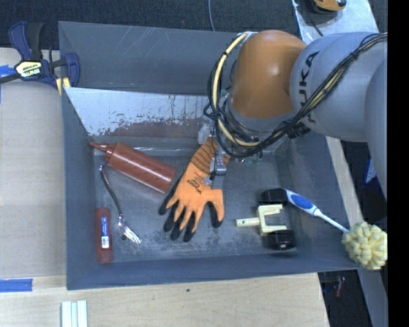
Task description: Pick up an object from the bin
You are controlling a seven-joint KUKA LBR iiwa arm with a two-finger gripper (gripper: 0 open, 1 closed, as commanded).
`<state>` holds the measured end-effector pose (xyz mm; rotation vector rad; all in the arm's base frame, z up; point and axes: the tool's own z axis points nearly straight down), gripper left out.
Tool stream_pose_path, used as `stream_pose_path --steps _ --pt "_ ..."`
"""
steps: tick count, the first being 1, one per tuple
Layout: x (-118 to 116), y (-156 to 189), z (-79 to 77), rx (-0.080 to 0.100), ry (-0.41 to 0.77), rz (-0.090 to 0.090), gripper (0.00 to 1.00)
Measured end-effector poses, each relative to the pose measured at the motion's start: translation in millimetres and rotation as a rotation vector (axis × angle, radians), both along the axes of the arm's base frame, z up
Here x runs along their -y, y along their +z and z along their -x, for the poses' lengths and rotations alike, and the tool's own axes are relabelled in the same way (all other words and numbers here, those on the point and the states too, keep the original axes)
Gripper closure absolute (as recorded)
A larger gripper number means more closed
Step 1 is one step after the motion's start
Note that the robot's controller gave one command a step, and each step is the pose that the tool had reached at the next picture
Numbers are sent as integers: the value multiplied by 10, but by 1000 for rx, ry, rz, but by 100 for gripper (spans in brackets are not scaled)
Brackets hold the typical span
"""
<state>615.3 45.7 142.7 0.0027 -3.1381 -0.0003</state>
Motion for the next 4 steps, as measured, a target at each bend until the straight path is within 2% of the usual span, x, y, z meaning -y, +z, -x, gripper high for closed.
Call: stream_pose_path --steps 1,2,3,4 --pt "3 51 -13 7 -1 0 0" --pt "14 -453 178 10 339 0 0" --pt "88 -693 258 8 422 -1 0" --pt "107 -704 348 7 692 -1 0"
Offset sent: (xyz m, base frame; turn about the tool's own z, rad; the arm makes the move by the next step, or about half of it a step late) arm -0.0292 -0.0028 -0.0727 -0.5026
